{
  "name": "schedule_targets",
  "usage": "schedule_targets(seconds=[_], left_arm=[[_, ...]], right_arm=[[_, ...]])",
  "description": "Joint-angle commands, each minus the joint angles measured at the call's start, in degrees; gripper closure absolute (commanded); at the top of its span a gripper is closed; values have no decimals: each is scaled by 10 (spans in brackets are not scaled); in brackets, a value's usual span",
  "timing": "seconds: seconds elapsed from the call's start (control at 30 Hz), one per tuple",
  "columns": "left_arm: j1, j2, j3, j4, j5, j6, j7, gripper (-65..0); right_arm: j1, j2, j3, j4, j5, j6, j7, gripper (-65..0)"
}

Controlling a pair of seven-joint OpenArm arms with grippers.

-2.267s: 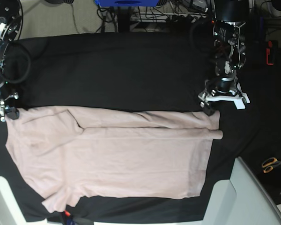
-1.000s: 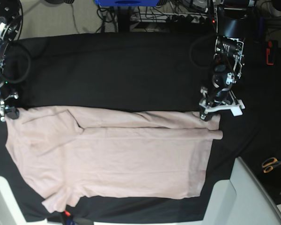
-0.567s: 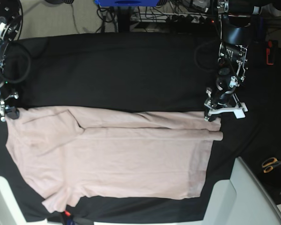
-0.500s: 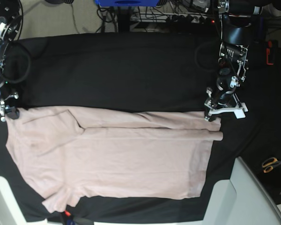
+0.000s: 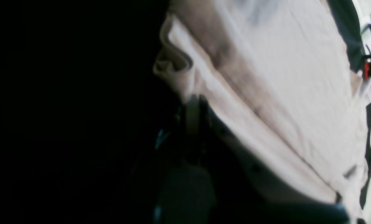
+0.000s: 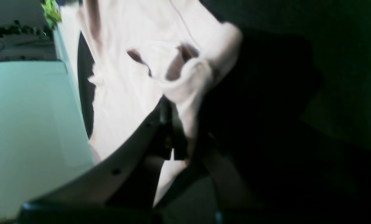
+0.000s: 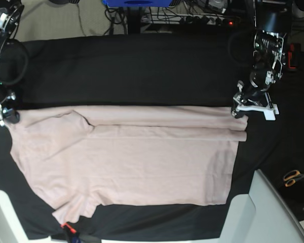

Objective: Fold the T-shirt properly
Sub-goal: 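Drag the folded shirt across the table toward the arms with both grippers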

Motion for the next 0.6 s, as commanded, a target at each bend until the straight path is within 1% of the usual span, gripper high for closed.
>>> schedule_targets(seconds=[0.0,0.1,0.2,0.3,0.37,0.47,0.57], left_arm=[[4,-14,-4,23,-3,-6,-5,0],[32,-19,0,55,-3,-6,-5,0],[59,-19,-4,74,-3,-6,-5,0],[82,-19,-4,90,-3,-6,-5,0],[95,-20,-4,101,-3,-6,-5,0],[117,-24,-5,121,-3,-6,-5,0],[140,-24,-5,146,-3,-6,-5,0]], right_arm=[[6,14,4,7,9,10,3,0],[-9,14,5,19,9,10,1,0],[-38,13,5,66,10,10,-1,0],[-65,0,7,112,11,6,-6,0],[-79,-5,31,124,11,5,-25,0],[-91,-22,78,128,10,5,-64,0],[-108,-26,101,152,9,6,-93,0]])
